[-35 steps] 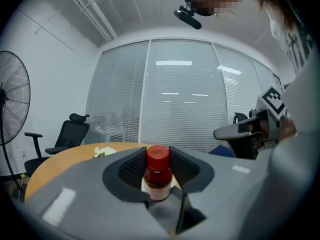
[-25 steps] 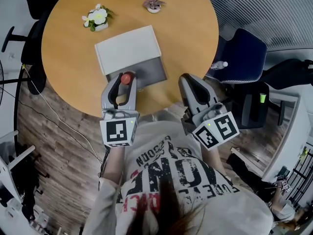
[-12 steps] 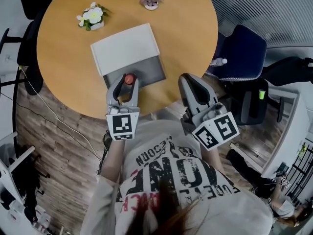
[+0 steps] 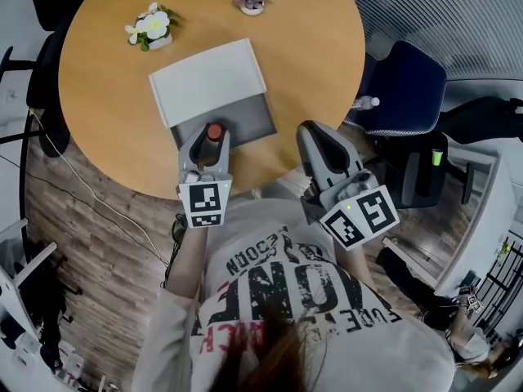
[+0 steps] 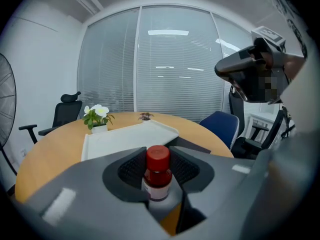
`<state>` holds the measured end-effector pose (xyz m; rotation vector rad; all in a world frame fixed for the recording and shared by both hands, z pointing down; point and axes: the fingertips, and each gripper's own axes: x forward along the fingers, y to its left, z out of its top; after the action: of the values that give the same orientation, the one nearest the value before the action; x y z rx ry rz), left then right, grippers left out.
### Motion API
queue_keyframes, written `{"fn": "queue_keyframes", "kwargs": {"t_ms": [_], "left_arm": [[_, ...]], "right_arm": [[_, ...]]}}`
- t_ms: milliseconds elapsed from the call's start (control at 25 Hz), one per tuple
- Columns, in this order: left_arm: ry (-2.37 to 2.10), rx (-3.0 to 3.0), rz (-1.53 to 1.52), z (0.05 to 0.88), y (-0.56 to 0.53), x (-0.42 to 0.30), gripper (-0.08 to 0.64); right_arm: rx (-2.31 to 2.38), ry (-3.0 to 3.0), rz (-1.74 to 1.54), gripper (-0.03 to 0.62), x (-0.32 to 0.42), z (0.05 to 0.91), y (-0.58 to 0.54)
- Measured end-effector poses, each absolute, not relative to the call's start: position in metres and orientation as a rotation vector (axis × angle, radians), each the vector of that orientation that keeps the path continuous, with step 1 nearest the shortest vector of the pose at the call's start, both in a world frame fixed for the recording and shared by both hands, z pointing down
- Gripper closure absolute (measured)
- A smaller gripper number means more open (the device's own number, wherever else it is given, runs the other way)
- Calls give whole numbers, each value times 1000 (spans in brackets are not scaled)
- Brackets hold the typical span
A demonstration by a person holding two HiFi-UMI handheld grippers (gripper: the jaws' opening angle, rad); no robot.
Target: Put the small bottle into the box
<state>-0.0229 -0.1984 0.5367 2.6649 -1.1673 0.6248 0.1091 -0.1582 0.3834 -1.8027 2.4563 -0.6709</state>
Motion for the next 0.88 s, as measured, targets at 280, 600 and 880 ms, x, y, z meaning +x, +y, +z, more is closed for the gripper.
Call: {"fn": "queue_keyframes", "kwargs": {"t_ms": [280, 600, 880], "left_arm": [[-1134, 2669, 668, 542, -197, -20, 413], [-1102, 2664, 750, 548, -186, -24, 411], [-1085, 2652, 799, 557, -178, -28, 411]], "right_arm": [[-1802, 2455, -678, 561, 108, 385, -159], [-1805, 2450, -673, 561, 107, 382, -159], [-1788, 2465, -664, 561, 100, 381, -159]]}}
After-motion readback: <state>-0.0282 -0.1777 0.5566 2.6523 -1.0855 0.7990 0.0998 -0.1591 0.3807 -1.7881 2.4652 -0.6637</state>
